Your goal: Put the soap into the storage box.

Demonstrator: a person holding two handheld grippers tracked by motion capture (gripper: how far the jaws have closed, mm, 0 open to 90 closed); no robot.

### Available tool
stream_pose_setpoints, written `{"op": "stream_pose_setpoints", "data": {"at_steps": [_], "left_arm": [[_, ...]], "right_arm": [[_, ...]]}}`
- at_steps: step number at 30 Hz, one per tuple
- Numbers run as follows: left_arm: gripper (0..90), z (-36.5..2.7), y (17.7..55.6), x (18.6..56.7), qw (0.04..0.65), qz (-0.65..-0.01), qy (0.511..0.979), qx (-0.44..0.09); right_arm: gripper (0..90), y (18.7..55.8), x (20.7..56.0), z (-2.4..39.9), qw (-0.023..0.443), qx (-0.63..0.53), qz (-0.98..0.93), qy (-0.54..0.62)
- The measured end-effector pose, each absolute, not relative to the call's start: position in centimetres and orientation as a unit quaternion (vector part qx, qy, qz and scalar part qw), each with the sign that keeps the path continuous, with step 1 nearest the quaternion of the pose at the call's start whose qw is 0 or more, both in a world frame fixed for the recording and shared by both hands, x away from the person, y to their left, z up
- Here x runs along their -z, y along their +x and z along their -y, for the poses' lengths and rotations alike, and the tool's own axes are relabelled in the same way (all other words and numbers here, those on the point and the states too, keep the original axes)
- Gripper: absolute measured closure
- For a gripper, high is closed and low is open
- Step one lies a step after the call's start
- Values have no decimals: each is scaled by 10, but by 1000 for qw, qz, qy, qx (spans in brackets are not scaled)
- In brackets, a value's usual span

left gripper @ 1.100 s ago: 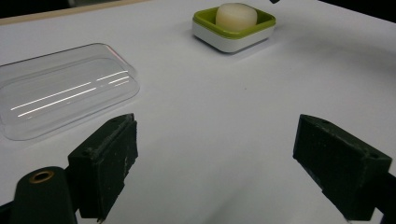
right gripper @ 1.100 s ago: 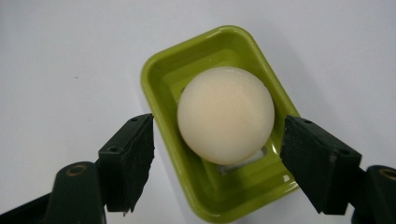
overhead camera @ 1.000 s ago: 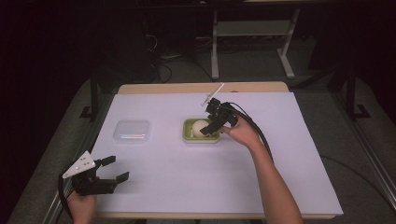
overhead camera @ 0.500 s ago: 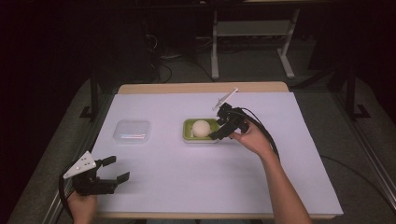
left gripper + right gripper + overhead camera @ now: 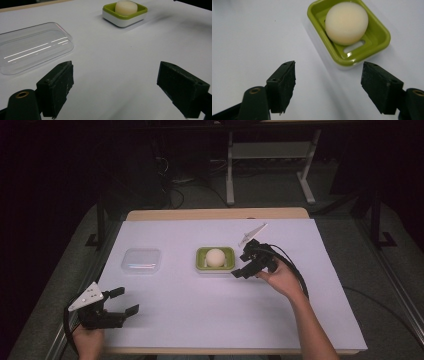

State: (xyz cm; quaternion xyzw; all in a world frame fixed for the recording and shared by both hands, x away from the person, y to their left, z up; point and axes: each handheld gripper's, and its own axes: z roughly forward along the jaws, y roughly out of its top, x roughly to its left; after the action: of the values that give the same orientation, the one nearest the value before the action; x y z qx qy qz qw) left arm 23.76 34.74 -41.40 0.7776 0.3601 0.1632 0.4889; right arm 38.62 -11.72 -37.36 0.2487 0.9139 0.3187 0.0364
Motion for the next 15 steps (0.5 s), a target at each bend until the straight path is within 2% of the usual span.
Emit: {"op": "stream_pose_setpoints", "data": {"at_steps": [15], "left_arm": [[132,-348,238,414,486,-357,781,-165]], "right_arm": [[266,357,383,144,28,-326,-903,278]]}}
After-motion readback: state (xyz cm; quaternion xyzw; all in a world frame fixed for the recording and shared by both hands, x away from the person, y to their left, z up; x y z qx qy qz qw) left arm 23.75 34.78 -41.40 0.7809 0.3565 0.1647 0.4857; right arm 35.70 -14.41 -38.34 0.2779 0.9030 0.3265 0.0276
